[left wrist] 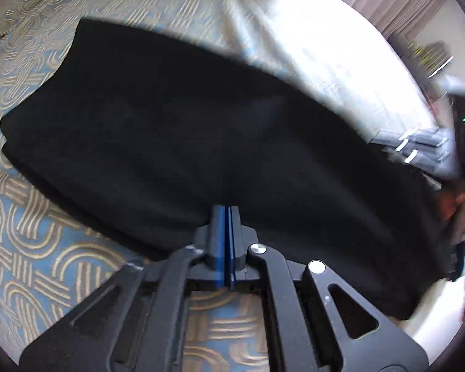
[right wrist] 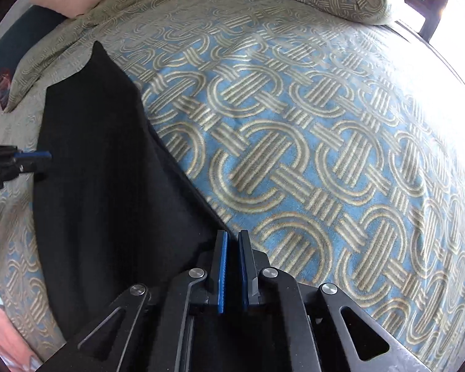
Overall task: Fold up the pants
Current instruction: 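Lower the folded trousers and open both grippers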
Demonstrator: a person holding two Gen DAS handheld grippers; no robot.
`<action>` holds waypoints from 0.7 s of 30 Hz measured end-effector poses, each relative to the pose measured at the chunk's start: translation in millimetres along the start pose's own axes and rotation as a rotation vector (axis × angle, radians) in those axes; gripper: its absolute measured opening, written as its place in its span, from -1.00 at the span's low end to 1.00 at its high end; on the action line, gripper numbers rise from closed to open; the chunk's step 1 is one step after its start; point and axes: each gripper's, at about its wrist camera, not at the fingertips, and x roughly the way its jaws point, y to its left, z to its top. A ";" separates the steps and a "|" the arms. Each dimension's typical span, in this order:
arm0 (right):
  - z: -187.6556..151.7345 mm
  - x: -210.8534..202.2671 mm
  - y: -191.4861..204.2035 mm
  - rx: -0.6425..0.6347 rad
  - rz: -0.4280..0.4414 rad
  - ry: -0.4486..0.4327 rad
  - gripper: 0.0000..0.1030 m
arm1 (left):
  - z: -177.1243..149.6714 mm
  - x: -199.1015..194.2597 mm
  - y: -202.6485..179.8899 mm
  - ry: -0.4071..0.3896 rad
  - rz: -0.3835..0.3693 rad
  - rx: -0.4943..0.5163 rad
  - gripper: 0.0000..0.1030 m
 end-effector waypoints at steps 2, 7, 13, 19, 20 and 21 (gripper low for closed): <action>3.5 2.5 -14.5 0.032 -0.168 -0.034 -0.96 | -4.9 -6.4 9.7 -0.011 -0.012 -0.023 -0.93; -0.1 -6.5 -57.7 0.223 -0.019 -0.050 -0.90 | -10.3 -19.6 30.6 -0.001 -0.004 -0.084 -0.93; -11.6 -25.5 -7.9 0.105 0.151 -0.052 -0.58 | -7.3 -16.4 21.9 -0.005 0.047 -0.067 -0.93; 7.1 18.4 32.7 0.016 -0.126 -0.045 -0.17 | -6.3 -13.5 17.5 -0.005 0.050 -0.090 -0.93; 11.7 17.9 27.4 0.059 -0.181 -0.068 -0.29 | -6.3 -15.9 20.3 -0.001 0.039 -0.110 -0.93; 16.0 17.3 20.0 0.119 -0.282 -0.067 -0.41 | -6.7 -19.0 22.4 -0.001 0.036 -0.123 -0.93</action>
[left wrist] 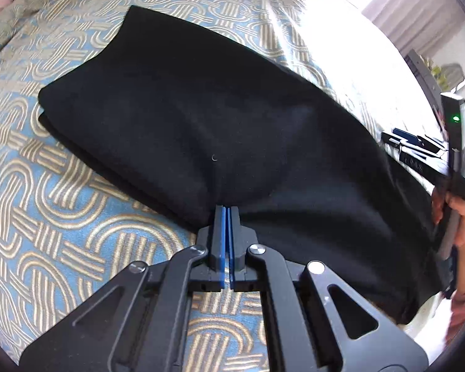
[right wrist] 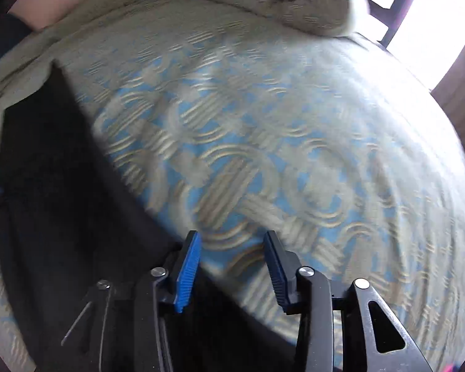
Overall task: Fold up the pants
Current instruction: 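Lower the folded trousers and open both grippers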
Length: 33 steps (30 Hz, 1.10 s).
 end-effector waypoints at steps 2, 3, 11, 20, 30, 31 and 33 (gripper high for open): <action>2.8 -6.4 -18.5 0.109 -0.019 -0.003 -0.41 | -2.2 -7.7 1.3 -0.016 0.014 0.002 -0.90; -0.6 -14.1 -28.5 0.155 0.066 -0.012 -0.41 | -3.1 -11.0 -0.2 -0.027 0.019 0.010 -0.85; -89.7 -98.4 -84.4 0.365 0.377 -0.059 -0.38 | -23.8 -22.3 -51.1 0.008 -0.186 0.132 -0.50; -258.2 -173.5 -174.0 0.710 0.227 -0.033 -0.22 | -108.4 10.0 -200.9 0.347 -0.606 0.593 -0.50; -360.9 -191.3 -193.6 0.951 0.154 -0.007 -0.15 | -142.8 57.7 -306.2 0.536 -0.708 0.710 -0.50; -360.1 -186.6 -189.4 0.944 0.168 -0.004 -0.15 | -141.1 57.4 -307.6 0.536 -0.711 0.695 -0.50; -358.5 -181.9 -183.9 0.926 0.174 0.000 -0.15 | -137.5 55.1 -309.9 0.531 -0.713 0.656 -0.50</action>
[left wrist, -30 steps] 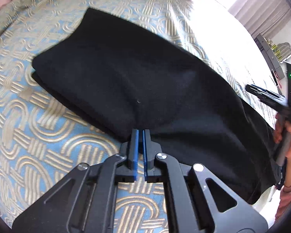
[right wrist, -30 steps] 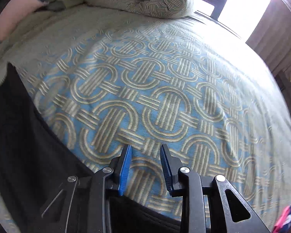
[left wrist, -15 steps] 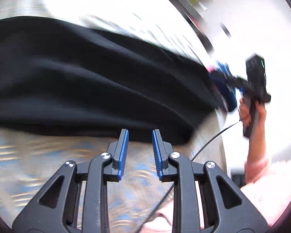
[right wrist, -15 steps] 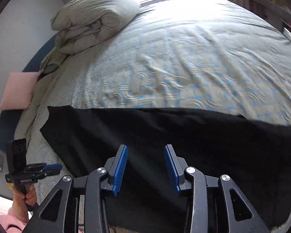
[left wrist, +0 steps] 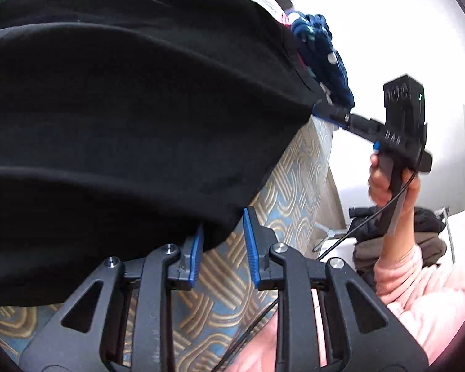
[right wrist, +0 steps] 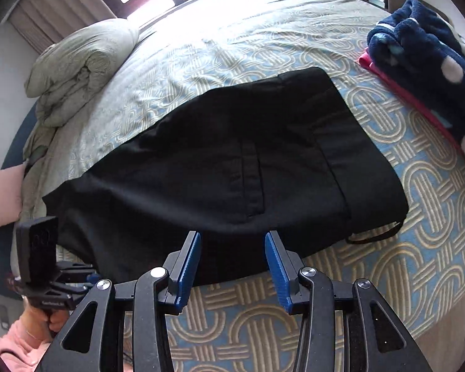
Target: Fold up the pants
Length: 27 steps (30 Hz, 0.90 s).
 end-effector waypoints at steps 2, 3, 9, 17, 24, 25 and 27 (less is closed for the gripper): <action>-1.2 -0.3 -4.2 0.003 -0.008 -0.011 -0.15 | 0.3 -2.3 -4.7 -0.023 0.022 0.002 -0.43; -0.8 -1.2 -10.9 0.025 -0.005 -0.019 -0.14 | -2.7 -2.5 -7.4 -0.033 0.041 0.010 -0.36; -2.6 -6.9 -47.5 0.152 -0.081 -0.038 -0.13 | -4.1 1.7 -10.0 -0.045 0.072 0.034 0.13; -11.5 -8.9 -57.2 0.205 -0.064 -0.053 -0.12 | -11.6 6.3 -41.4 -0.022 0.233 0.257 -0.64; -14.7 -9.5 -54.8 0.193 -0.086 -0.063 -0.12 | -29.3 -7.0 -40.0 -0.050 0.183 0.243 -0.72; -15.8 -10.1 -55.0 0.195 -0.086 -0.065 -0.12 | -29.6 -5.2 -41.1 -0.047 0.191 0.248 -0.72; -17.1 -9.9 -56.4 0.201 -0.085 -0.064 -0.12 | -29.6 -3.0 -43.6 -0.041 0.207 0.260 -0.72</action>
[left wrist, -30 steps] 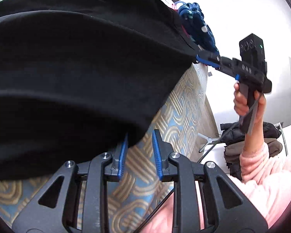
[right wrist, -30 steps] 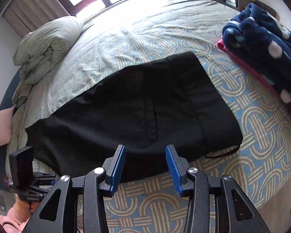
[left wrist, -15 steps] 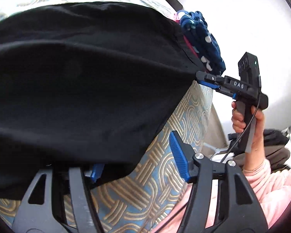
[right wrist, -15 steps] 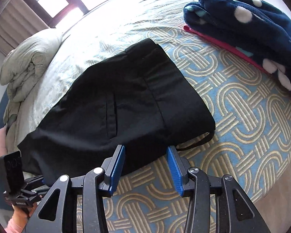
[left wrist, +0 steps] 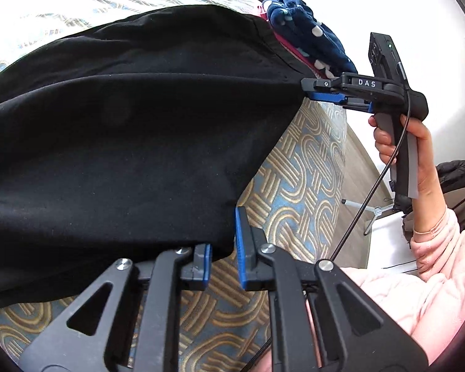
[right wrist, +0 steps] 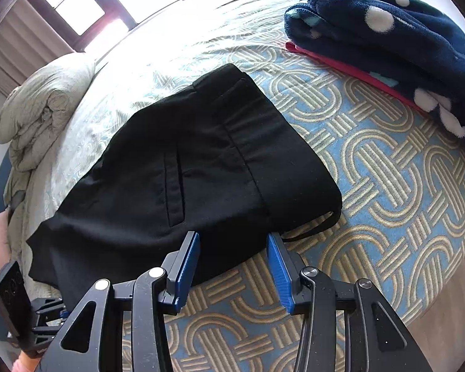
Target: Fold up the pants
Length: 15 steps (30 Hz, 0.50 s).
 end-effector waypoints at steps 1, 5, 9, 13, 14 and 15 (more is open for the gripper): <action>-0.4 -1.0 -0.8 0.006 0.002 -0.001 -0.12 | 1.1 1.2 -2.9 0.000 0.007 0.009 -0.72; 0.9 -6.9 -5.9 0.026 -0.120 -0.054 -0.10 | 1.1 5.5 -7.6 0.001 0.029 0.018 -0.72; 4.2 -16.0 -10.9 -0.002 -0.258 -0.121 0.08 | -0.6 9.6 -9.7 0.013 0.051 0.025 -0.73; 27.8 -13.4 14.3 -0.156 -0.216 -0.128 0.10 | 0.9 10.2 -10.6 0.022 0.058 0.036 -0.73; 36.7 -10.2 22.8 -0.203 -0.195 -0.133 0.12 | 0.9 10.5 -11.0 0.022 0.060 0.036 -0.73; 46.5 -5.5 29.6 -0.235 -0.165 -0.133 0.13 | 0.7 10.8 -11.7 0.021 0.065 0.036 -0.72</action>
